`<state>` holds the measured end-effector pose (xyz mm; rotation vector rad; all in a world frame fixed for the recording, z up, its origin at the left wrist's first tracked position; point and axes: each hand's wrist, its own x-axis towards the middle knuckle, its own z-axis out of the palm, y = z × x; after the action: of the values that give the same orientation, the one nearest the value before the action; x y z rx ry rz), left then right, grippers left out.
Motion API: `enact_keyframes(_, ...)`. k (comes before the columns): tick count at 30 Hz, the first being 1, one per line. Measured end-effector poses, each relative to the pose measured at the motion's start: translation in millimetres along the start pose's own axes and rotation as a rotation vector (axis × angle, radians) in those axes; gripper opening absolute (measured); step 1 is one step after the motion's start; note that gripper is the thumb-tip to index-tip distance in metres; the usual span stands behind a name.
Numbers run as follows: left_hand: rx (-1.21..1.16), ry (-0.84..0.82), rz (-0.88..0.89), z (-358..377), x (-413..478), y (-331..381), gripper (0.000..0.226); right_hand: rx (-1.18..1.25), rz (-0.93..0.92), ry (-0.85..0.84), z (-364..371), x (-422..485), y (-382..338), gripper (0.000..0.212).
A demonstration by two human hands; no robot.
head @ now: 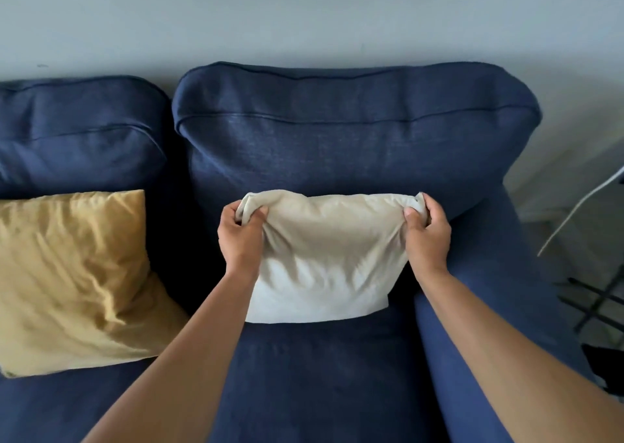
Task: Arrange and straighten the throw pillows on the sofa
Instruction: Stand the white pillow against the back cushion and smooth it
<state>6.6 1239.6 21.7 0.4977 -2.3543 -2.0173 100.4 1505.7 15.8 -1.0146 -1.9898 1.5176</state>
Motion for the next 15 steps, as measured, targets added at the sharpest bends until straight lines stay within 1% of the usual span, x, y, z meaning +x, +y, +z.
enact_keyframes(2, 0.013, 0.034, -0.034, 1, -3, -4, 0.029, -0.026, 0.022, -0.042, -7, 4, 6, 0.039)
enact_keyframes(3, -0.023, 0.072, -0.077, 0, -1, -5, 0.035, -0.017, 0.046, -0.063, -9, 5, 9, 0.039)
enact_keyframes(4, -0.101, 0.119, -0.147, -4, 2, -5, 0.045, 0.009, 0.072, -0.085, -10, 5, 11, 0.039)
enact_keyframes(5, -0.212, 0.17, -0.252, -9, 7, -6, 0.057, 0.046, 0.094, -0.102, -11, 5, 11, 0.04)
enact_keyframes(6, -0.318, 0.21, -0.377, -15, 11, -7, 0.063, 0.084, 0.112, -0.118, -12, 6, 10, 0.041)
enact_keyframes(7, -0.372, 0.205, -0.474, -21, 14, -10, 0.063, 0.115, 0.128, -0.136, -12, 7, 11, 0.043)
enact_keyframes(8, -0.36, 0.145, -0.506, -27, 13, -11, 0.061, 0.134, 0.143, -0.153, -13, 6, 11, 0.042)
enact_keyframes(10, -0.269, -0.113, -0.467, -32, 10, -10, 0.063, 0.136, 0.171, -0.156, -12, 4, 13, 0.031)
enact_keyframes(11, -0.225, -0.201, -0.428, -30, 9, -10, 0.065, 0.127, 0.177, -0.136, -11, 3, 13, 0.025)
enact_keyframes(12, -0.2, -0.25, -0.39, -29, 7, -7, 0.062, 0.115, 0.172, -0.103, -10, 1, 12, 0.021)
enact_keyframes(13, -0.19, -0.248, -0.346, -26, 7, -4, 0.056, 0.109, 0.163, -0.066, -8, 0, 10, 0.017)
enact_keyframes(15, -0.148, -0.123, -0.232, -22, 10, 0, 0.039, 0.112, 0.14, 0.006, -6, 0, 2, 0.01)
